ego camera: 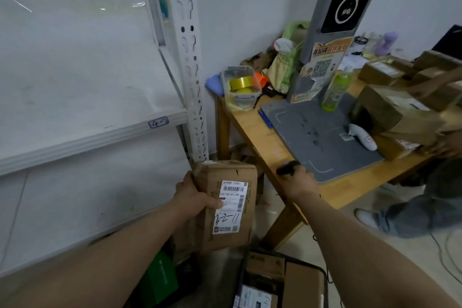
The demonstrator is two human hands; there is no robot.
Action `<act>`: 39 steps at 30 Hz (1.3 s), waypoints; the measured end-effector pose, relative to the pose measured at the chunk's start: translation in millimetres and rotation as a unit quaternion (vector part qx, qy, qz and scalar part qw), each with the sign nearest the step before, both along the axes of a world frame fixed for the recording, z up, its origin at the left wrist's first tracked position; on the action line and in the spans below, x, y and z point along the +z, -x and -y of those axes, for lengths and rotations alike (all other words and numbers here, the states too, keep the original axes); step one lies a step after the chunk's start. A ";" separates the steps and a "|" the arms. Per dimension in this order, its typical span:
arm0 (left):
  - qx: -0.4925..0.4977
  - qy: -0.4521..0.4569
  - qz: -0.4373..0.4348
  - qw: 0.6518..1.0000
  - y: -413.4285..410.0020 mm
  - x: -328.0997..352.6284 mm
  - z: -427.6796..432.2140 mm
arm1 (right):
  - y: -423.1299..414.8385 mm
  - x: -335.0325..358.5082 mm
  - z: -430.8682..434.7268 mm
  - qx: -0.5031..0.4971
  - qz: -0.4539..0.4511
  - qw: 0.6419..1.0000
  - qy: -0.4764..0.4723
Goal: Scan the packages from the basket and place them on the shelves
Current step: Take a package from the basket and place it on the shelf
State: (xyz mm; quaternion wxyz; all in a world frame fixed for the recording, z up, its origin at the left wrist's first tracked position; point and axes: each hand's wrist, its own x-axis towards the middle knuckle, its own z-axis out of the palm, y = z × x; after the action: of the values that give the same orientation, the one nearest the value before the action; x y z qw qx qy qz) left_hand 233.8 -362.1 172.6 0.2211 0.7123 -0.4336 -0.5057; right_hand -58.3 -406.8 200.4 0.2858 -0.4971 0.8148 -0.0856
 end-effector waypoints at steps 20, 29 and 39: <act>0.162 -0.023 0.006 0.986 -31.1 -20.8 8.6 | -18.2 -23.8 17.8 0.008 0.340 0.928 -0.151; 0.251 -0.012 0.092 0.963 -58.0 -7.6 -20.8 | -99.4 35.9 -33.9 0.059 0.470 0.874 -0.110; 0.267 -0.005 0.084 0.960 -68.3 -6.8 -36.3 | -115.1 45.8 -45.5 0.078 0.457 0.882 -0.089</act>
State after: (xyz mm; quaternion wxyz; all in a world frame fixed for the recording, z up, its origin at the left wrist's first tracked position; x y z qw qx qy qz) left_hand 302.1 -325.8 165.8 0.3077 0.8430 -0.2424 -0.3688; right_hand 56.7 -361.2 246.2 0.6749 -0.4375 0.5567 -0.2079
